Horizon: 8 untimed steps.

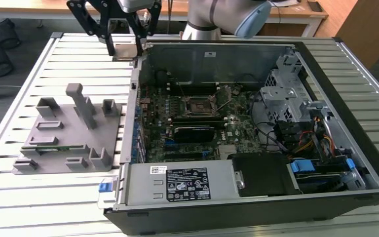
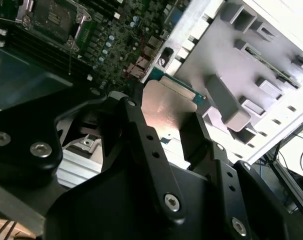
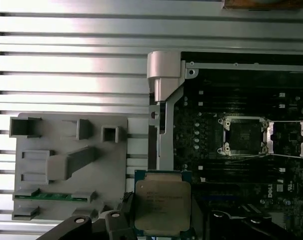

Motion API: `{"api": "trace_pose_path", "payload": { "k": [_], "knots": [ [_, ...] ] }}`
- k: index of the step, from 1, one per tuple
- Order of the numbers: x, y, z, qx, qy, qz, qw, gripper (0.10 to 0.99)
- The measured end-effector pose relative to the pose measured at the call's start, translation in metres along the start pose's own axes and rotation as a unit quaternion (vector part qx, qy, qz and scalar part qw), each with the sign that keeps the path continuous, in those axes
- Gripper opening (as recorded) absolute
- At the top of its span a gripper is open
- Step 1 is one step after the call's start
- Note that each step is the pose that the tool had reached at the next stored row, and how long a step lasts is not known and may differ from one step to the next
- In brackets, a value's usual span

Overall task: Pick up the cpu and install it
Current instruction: 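Pick up the cpu and move it towards the insertion slot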

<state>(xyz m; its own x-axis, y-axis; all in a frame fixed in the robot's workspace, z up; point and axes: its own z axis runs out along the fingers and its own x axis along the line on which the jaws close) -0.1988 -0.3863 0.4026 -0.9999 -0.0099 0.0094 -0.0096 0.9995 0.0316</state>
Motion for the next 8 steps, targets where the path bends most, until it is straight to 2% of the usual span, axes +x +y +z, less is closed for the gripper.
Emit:
{"api": "trace_pose_path", "payload": {
  "k": [8],
  "knots": [
    [-0.0326, 0.0011, -0.0002, -0.0006, 0.0000, 0.000, 1.0000, 0.541]
  ]
}}
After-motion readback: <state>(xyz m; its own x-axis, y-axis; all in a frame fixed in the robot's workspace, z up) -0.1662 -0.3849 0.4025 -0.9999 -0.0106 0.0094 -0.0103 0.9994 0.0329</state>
